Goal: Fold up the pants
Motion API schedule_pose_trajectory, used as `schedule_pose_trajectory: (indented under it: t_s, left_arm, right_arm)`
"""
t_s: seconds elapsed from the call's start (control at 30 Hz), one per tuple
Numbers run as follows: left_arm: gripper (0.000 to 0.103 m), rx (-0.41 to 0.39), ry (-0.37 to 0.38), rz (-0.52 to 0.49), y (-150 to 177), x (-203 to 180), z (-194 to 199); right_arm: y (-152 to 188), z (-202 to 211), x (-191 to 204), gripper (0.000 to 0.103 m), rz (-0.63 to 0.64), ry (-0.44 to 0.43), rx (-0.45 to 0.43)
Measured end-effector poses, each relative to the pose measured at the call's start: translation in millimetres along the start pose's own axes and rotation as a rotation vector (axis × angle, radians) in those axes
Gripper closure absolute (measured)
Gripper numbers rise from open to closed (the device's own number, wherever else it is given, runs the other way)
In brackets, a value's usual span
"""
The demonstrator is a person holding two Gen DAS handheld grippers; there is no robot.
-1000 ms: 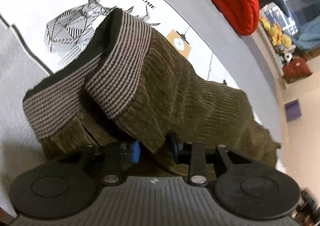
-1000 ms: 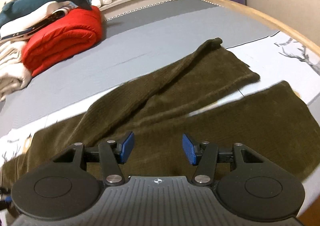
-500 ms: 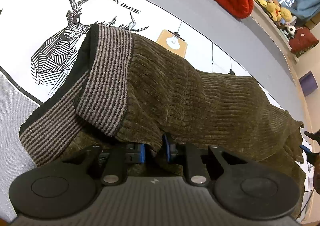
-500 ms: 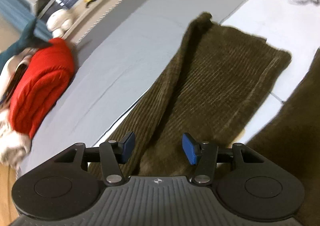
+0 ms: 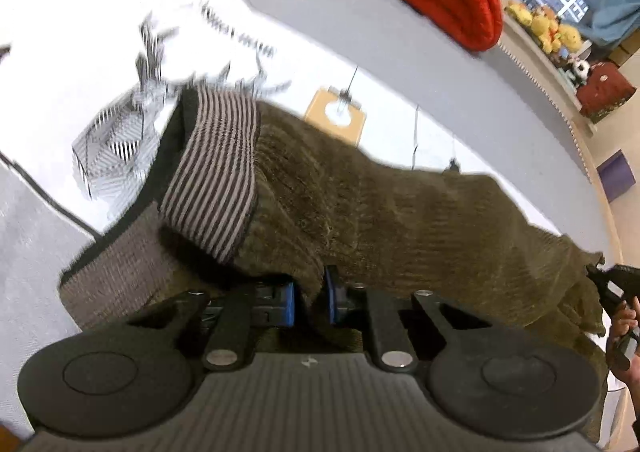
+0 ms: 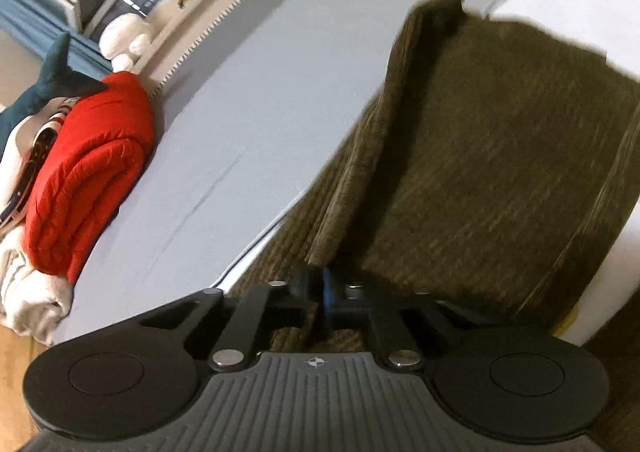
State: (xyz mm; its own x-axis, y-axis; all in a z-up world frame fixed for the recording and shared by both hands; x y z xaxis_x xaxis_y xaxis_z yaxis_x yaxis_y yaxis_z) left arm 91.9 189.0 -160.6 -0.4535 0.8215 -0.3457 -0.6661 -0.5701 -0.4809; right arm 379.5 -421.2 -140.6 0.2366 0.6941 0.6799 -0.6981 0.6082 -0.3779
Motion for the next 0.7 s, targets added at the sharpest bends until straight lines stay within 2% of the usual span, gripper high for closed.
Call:
schedule_pose_trajectory:
  t_s: [0.1, 0.23, 0.33, 0.43, 0.5, 0.57, 0.6, 0.67, 0.7]
  left_arm:
    - [0.091, -0.075, 0.014, 0.002, -11, -3, 22]
    - [0.095, -0.146, 0.001, 0.001, -20, -2, 52]
    - [0.096, -0.138, -0.012, 0.013, -17, 8, 70]
    - [0.096, -0.078, -0.027, 0.019, -6, 23, 81]
    - [0.095, -0.011, -0.059, -0.002, 6, 35, 81]
    - [0.093, 0.053, -0.098, -0.009, 16, 48, 77]
    - [0.085, 0.078, -0.121, -0.008, 19, 53, 75]
    - [0.081, 0.078, -0.180, 0.019, 19, 65, 77]
    - [0.077, 0.054, -0.195, 0.039, 15, 68, 81]
  right_arm:
    - [-3, 34, 8, 0.101, -0.019, 0.006, -0.049]
    - [-1, 108, 24, 0.101, 0.063, 0.042, -0.107]
    - [16, 168, 21, 0.101, 0.105, 0.072, -0.135]
    - [47, 210, 5, 0.101, 0.152, 0.147, -0.127]
    - [76, 223, -17, 0.101, 0.156, 0.207, -0.094]
    - [108, 220, -51, 0.101, 0.115, 0.286, -0.003]
    - [124, 214, -69, 0.101, 0.104, 0.319, 0.058]
    - [144, 205, -99, 0.099, 0.088, 0.377, 0.155]
    - [143, 206, -110, 0.097, 0.073, 0.406, 0.155]
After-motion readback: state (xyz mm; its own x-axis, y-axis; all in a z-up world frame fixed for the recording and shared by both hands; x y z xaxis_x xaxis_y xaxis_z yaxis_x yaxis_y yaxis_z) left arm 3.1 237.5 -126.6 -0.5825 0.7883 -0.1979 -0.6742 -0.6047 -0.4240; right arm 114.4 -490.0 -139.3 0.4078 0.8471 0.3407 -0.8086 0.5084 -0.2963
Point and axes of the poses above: each gripper's, at about its wrist camera, not at the fingertips, and z roughly against the way its jaws point, x to its left, y to its underside, the point moved 9 cm from there along -z, roughly the way its jaws point, and after that the axes turned 3 degrees about -z, right-handed, at the moved point
